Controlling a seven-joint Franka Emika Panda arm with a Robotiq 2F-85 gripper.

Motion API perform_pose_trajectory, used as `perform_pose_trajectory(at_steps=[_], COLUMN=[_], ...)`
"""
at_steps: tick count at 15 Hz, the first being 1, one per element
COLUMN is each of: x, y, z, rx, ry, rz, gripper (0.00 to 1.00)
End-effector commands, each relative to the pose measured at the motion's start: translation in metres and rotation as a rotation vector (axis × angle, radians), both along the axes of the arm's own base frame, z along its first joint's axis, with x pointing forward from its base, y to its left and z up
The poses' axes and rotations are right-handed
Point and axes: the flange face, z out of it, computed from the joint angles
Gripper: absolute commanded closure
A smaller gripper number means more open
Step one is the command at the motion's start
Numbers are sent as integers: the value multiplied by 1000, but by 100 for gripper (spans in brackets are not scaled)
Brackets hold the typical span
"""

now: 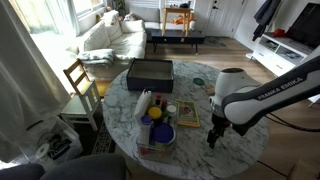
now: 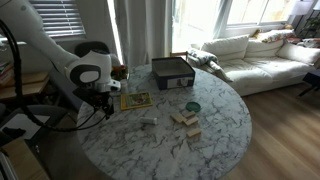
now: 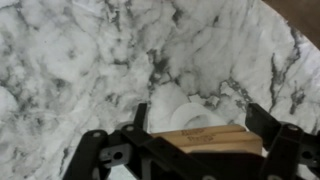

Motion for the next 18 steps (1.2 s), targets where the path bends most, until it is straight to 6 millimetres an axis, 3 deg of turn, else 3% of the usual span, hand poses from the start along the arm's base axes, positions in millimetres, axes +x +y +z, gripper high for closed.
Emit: perform_pose_trajectory(at_steps=[1, 11, 14, 18], x=[-10, -23, -26, -11], y=[0, 10, 22, 48], z=[11, 44, 61, 93], rx=[7, -134, -173, -137], ry=[7, 126, 128, 11], rz=[5, 36, 70, 108], gripper=[0, 0, 0, 0])
